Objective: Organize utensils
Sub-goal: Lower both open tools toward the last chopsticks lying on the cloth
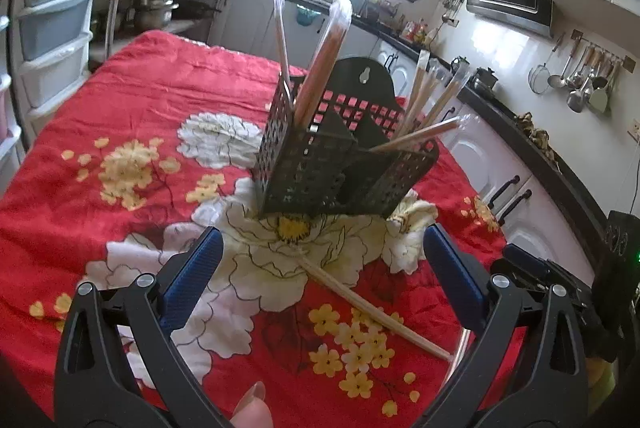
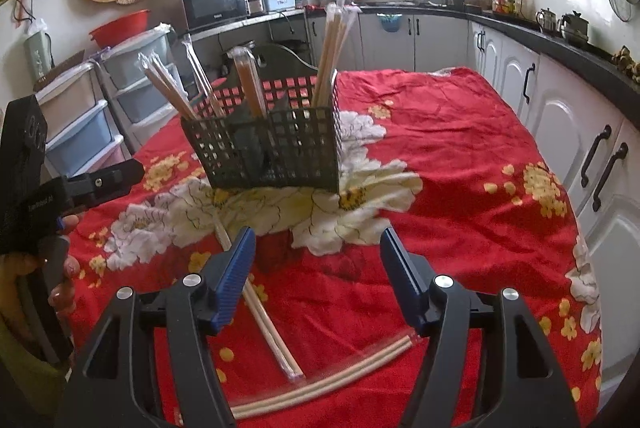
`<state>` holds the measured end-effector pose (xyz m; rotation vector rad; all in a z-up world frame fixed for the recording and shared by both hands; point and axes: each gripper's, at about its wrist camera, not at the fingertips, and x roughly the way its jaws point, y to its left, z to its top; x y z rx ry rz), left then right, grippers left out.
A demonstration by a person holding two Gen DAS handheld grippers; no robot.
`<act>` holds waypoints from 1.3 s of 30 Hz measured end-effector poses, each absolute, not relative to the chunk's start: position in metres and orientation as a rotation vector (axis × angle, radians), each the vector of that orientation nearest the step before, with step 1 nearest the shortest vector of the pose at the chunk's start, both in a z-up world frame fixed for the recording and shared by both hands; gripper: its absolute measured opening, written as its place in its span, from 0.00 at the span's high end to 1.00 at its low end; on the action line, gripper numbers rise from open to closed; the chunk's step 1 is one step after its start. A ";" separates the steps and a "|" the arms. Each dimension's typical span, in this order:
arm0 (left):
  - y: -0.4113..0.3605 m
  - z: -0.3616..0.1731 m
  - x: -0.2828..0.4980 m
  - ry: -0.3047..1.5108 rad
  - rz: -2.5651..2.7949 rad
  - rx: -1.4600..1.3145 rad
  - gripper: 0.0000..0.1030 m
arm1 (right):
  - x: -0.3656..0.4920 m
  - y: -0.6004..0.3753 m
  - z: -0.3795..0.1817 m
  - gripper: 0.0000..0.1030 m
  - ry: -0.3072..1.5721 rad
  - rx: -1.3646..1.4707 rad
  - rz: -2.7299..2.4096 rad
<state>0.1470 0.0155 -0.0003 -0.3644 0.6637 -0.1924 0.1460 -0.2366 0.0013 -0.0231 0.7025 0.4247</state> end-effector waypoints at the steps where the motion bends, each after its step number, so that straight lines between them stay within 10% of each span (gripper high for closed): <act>1: 0.015 -0.003 0.148 0.673 -0.199 -0.370 0.10 | 0.145 -0.237 -0.001 0.39 0.708 -0.024 0.423; 13: 0.004 -0.040 0.157 0.801 -0.273 -0.448 0.11 | 0.138 -0.248 -0.024 0.39 0.796 -0.024 0.391; 39: -0.012 -0.087 0.197 0.985 -0.355 -0.601 0.53 | 0.145 -0.277 -0.067 0.50 1.031 0.130 0.299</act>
